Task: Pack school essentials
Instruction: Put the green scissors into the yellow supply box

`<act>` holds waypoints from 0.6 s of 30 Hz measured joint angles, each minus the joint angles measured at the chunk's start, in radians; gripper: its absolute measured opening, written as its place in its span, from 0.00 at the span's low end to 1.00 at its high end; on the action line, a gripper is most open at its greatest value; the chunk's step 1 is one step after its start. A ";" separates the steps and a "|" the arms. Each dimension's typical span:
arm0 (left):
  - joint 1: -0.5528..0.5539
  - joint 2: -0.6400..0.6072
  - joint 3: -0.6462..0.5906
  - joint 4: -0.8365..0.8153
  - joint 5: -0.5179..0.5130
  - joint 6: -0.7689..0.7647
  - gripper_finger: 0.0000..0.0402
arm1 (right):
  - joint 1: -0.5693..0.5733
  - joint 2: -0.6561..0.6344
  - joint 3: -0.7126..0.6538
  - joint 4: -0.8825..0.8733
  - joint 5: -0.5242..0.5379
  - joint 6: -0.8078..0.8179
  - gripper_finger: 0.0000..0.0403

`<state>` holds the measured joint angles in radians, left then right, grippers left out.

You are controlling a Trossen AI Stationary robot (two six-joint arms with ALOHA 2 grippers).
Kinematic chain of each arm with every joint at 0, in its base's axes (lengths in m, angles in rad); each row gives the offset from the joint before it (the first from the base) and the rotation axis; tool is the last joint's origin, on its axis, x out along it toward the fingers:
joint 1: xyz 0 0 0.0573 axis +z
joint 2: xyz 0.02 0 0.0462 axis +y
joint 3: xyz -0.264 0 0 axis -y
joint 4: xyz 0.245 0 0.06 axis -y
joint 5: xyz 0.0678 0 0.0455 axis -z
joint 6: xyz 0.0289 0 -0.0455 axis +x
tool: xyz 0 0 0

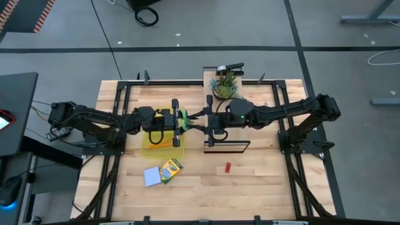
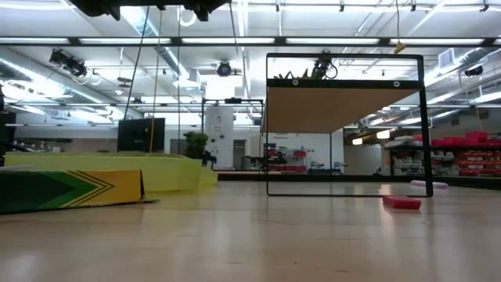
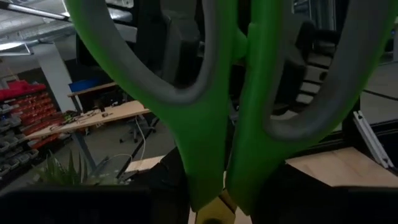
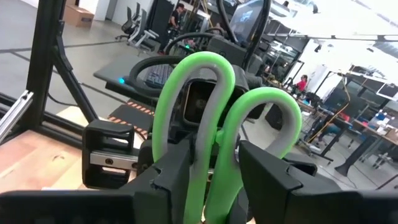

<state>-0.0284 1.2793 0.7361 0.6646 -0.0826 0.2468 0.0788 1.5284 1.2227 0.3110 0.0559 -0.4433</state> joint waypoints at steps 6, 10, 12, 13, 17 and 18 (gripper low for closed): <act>-0.001 0.000 0.000 -0.010 -0.002 -0.003 0.30 | 0.003 -0.011 -0.001 -0.029 0.015 0.018 0.46; -0.003 -0.020 0.000 -0.026 -0.003 0.000 0.29 | 0.014 -0.061 -0.001 -0.071 0.040 0.020 0.51; -0.003 -0.029 0.002 -0.040 -0.003 0.000 0.28 | 0.021 -0.097 -0.001 -0.121 0.045 0.023 0.52; -0.004 -0.039 0.001 -0.070 -0.003 0.000 0.28 | 0.023 -0.113 -0.001 -0.136 0.045 0.026 0.52; -0.004 -0.084 0.001 -0.210 -0.017 -0.013 0.30 | 0.043 -0.185 -0.001 -0.272 0.053 0.075 0.52; -0.005 -0.098 0.001 -0.266 -0.019 -0.026 0.30 | 0.048 -0.205 -0.001 -0.302 0.052 0.096 0.52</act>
<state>-0.0331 1.1811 0.7368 0.3990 -0.1015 0.2209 0.1266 1.3232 1.2213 0.0091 0.1081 -0.3476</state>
